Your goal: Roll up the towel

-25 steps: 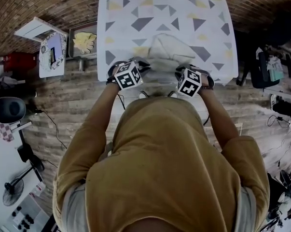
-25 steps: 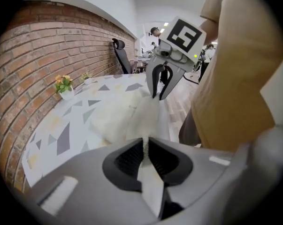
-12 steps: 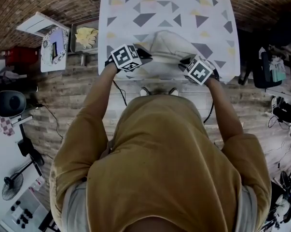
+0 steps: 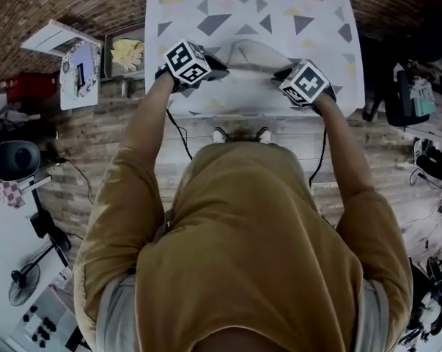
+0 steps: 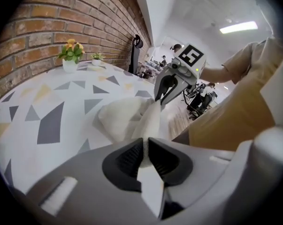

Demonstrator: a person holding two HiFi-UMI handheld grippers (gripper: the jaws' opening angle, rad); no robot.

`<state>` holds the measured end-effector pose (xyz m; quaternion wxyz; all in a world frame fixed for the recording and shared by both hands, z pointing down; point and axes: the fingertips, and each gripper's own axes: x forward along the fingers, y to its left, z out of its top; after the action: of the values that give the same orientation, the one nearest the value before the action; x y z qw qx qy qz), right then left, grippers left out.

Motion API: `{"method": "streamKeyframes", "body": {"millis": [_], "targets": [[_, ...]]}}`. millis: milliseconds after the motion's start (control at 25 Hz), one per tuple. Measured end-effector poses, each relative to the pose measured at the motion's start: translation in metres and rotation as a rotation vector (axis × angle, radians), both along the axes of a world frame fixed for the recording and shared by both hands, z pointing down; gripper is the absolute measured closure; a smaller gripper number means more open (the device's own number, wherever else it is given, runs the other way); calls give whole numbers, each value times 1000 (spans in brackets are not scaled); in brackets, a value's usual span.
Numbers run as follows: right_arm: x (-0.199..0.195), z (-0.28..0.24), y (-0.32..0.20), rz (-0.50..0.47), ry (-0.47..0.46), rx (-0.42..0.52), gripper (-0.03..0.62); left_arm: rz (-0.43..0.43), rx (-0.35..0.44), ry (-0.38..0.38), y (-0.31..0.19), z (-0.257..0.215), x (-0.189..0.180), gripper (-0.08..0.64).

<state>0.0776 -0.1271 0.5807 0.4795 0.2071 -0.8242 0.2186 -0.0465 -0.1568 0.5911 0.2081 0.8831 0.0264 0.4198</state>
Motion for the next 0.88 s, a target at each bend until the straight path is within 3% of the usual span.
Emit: {"method": "streamKeyframes", "body": {"millis": [360, 680, 880], "targets": [[8, 11, -19, 105, 5, 27, 534, -181, 22, 25, -22, 16, 2, 460], [15, 33, -26, 116, 145, 103, 528, -164, 172, -53, -27, 29, 7, 457], [17, 40, -31, 196, 138, 183, 520, -153, 284, -105, -32, 35, 7, 432]]}}
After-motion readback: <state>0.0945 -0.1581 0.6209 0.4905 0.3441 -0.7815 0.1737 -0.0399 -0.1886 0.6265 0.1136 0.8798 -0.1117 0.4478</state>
